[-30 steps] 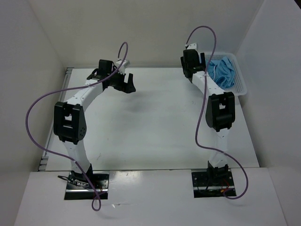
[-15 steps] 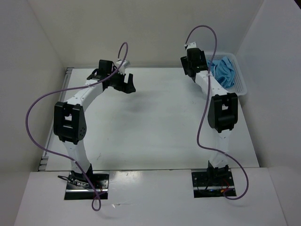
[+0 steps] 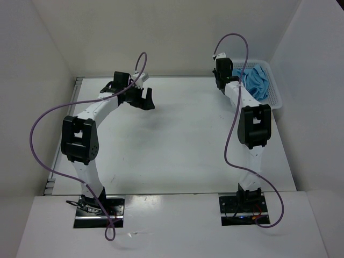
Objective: Fold and stack the shorts
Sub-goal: Grab the shorts from the pile
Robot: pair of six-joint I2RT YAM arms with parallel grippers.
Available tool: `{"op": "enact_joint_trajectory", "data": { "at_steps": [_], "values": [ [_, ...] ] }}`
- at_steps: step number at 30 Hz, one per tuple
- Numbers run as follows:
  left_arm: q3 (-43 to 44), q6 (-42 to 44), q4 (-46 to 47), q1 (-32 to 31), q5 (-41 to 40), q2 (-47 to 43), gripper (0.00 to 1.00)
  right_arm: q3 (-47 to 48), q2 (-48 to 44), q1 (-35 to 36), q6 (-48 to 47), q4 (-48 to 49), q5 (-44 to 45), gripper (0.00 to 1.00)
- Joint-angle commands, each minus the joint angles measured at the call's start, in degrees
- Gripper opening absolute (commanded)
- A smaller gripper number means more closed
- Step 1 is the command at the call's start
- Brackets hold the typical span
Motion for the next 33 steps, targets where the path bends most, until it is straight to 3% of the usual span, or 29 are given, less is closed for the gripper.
{"op": "enact_joint_trajectory", "data": {
  "at_steps": [1,4,7,19,24,33],
  "values": [
    [-0.45,0.23,0.92,0.09,0.66,-2.86,1.00,0.48,-0.60,-0.32,0.25,2.62,2.08,0.32],
    [-0.45,0.23,0.92,0.09,1.18,-2.86,1.00,0.48,-1.22,-0.32,-0.89,3.25,3.22,0.24],
    [-0.98,0.23,0.92,0.09,1.19,-3.39,1.00,0.48,-2.45,-0.32,-1.94,4.39,4.45,0.00],
    [-1.50,0.23,1.45,0.09,1.19,-5.50,1.00,7.24,-10.53,-2.78,-2.04,7.55,8.33,0.00],
    [-1.50,0.23,2.50,-0.43,1.19,-6.72,1.00,12.78,-16.23,-2.78,5.76,1.68,7.28,0.00],
    [-5.37,0.23,4.08,-0.44,1.71,-10.85,1.00,6.36,-27.93,-1.20,5.18,0.79,5.26,0.00]
  ]
}}
